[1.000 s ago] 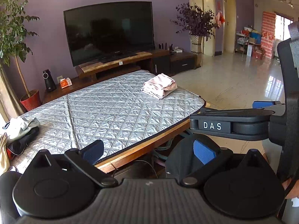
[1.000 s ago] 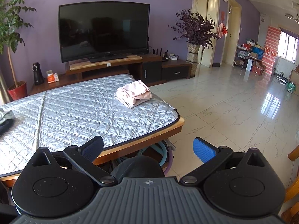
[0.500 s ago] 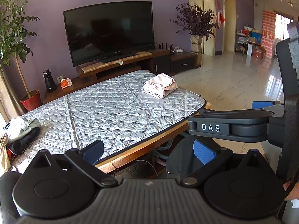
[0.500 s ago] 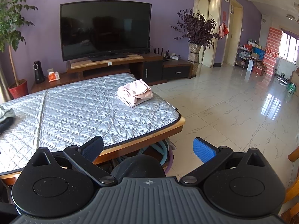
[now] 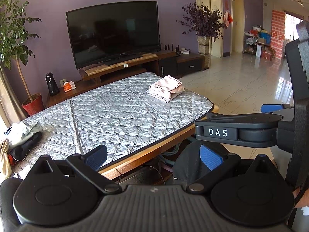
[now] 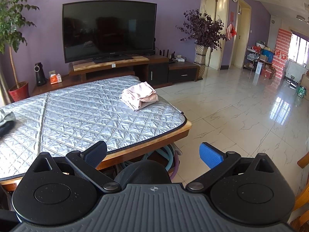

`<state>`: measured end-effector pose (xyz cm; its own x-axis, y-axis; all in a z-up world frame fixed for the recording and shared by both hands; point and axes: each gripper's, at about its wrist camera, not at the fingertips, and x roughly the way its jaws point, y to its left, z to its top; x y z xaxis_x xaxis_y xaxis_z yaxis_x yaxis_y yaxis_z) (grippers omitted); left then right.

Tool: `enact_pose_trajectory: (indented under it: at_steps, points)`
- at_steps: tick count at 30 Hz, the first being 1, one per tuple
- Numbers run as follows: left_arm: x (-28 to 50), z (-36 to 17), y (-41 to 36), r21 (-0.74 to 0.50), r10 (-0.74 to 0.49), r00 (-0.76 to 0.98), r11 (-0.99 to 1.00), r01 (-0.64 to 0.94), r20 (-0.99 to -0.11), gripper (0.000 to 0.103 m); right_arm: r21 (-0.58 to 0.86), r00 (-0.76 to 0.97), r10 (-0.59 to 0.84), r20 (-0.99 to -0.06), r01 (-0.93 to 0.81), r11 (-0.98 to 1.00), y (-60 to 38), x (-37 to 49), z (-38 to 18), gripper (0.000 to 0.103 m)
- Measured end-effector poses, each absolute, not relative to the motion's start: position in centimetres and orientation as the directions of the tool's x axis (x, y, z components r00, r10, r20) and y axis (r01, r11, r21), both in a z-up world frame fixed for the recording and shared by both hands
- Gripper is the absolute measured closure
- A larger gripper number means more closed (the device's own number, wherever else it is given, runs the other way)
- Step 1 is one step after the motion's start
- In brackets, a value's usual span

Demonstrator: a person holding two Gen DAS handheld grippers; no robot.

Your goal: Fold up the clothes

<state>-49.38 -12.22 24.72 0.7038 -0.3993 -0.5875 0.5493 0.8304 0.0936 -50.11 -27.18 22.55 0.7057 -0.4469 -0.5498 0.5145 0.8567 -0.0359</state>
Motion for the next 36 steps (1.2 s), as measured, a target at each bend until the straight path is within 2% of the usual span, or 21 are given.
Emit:
enact_pose_trajectory:
  at_steps: [36]
  points:
    - [-49.65,24.50,-12.53,0.122,-0.377,0.711,0.831,0.543,-0.593,0.001,-0.043,0.704,-0.445,-0.553,0.509,0.859,-26.96,-49.89,22.47,0.000]
